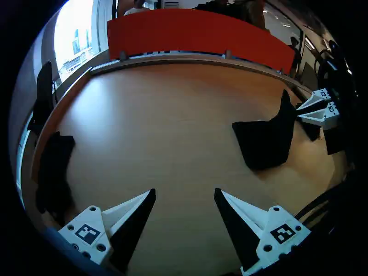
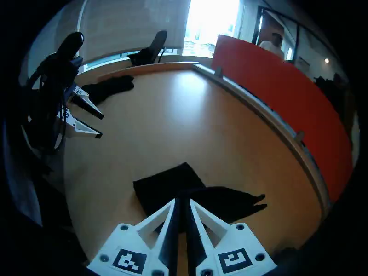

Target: Fold towel

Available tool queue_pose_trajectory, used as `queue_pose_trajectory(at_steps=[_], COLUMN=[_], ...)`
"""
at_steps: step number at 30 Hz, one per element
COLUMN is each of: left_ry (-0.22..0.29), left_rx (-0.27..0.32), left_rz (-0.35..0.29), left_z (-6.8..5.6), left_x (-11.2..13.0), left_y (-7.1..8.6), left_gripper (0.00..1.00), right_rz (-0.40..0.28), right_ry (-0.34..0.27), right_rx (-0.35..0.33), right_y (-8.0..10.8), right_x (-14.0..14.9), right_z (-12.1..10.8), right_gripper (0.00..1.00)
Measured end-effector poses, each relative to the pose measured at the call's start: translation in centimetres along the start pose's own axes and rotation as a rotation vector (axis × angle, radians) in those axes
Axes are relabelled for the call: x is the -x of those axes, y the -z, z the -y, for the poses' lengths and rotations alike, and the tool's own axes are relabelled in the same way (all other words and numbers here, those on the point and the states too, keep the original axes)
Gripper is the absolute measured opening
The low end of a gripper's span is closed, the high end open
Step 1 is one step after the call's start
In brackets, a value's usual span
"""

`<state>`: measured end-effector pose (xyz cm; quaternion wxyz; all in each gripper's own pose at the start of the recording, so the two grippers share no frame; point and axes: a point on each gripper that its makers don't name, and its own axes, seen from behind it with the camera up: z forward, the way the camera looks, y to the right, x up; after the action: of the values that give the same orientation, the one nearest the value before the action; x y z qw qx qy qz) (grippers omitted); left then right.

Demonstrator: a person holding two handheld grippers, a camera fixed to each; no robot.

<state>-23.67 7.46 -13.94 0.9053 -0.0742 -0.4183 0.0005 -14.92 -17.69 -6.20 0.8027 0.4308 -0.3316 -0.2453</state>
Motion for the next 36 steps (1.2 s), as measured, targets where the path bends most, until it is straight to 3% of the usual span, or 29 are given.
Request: queue_pose_trajectory(at_steps=[15, 36], left_ry=[0.034, 0.043], left_rx=[-0.023, -0.029], left_rz=[-0.004, -0.001], left_z=[1.7, 2.7], left_x=[0.8, 1.2], left_y=[1.0, 1.2], left_gripper=[0.94, 0.94], right_rz=[0.024, 0.033], right_ry=[0.001, 0.013], right_rx=[-0.087, -0.116], right_y=[-2.9, -3.8], right_x=[-0.2, -0.7], right_z=[2.6, 3.3], right_gripper=[0.07, 0.07])
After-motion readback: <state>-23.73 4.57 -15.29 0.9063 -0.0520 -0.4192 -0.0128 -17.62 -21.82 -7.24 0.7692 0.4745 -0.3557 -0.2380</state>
